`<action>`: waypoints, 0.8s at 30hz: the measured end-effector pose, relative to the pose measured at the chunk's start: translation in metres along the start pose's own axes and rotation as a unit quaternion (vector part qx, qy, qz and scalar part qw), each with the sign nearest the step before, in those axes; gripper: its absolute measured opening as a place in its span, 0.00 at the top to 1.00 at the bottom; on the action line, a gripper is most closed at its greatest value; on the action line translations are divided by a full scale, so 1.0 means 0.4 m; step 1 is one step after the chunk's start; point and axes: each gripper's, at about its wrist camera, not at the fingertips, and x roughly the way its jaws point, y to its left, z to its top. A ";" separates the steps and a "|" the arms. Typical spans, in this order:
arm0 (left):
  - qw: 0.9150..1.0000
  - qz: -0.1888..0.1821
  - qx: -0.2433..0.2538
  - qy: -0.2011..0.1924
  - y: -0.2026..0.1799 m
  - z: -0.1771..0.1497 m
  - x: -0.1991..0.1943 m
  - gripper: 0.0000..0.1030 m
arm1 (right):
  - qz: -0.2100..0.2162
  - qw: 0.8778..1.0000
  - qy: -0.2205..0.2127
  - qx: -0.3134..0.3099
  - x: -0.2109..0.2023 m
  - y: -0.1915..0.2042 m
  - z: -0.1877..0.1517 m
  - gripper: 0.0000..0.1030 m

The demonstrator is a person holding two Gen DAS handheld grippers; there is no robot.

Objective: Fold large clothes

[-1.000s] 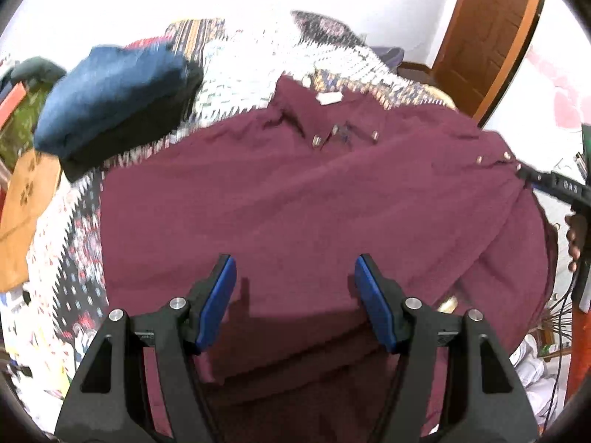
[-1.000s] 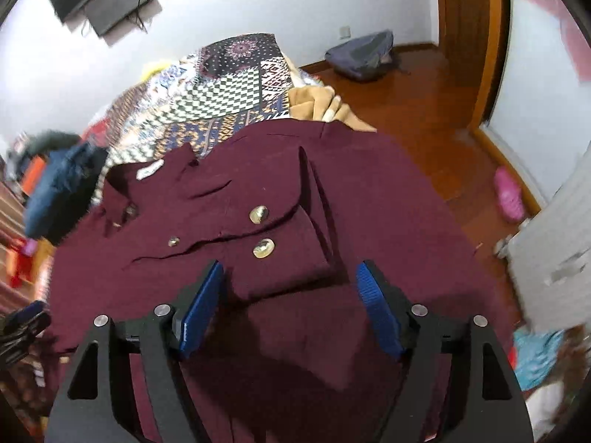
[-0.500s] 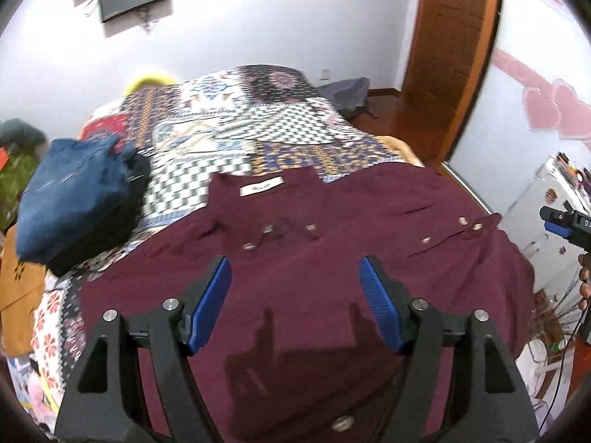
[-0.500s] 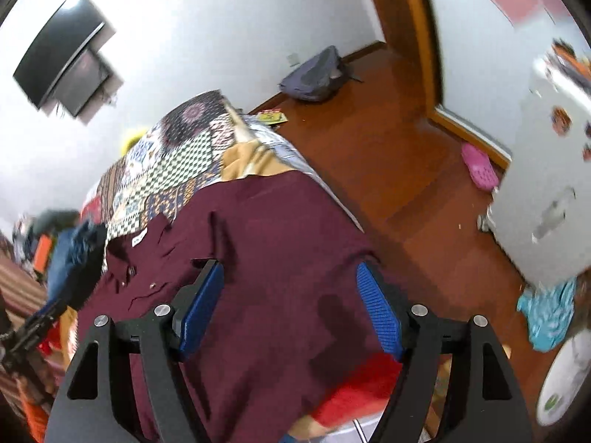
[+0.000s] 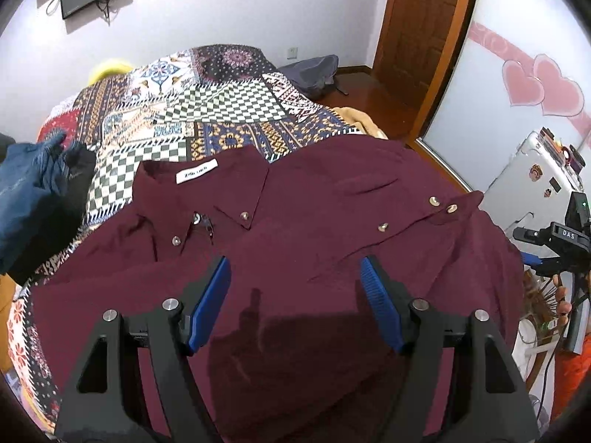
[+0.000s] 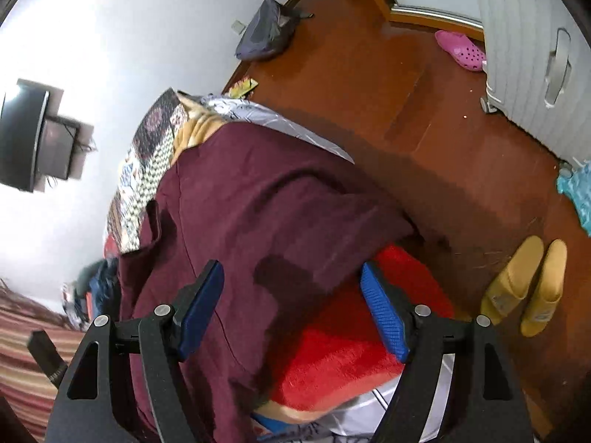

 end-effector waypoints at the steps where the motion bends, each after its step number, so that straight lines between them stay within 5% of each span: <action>1: 1.000 0.000 -0.004 0.002 0.005 -0.002 0.002 0.31 | 0.003 1.000 0.001 0.008 0.004 -0.003 0.004 0.28; 8: 0.999 -0.006 -0.035 0.007 0.041 -0.012 0.014 0.30 | -0.015 0.999 -0.008 0.028 0.062 -0.020 0.052 0.38; 14: 0.999 -0.001 -0.035 0.003 0.052 -0.026 0.000 0.30 | -0.049 0.997 -0.030 0.052 0.089 -0.005 0.097 0.73; 16: 0.999 -0.003 -0.041 -0.002 0.061 -0.030 -0.011 0.30 | -0.051 0.997 -0.052 0.028 0.068 0.034 0.105 0.88; 24: 0.998 -0.002 -0.055 -0.011 0.087 -0.036 -0.031 0.30 | -0.030 0.976 -0.138 -0.165 -0.053 0.311 0.050 0.91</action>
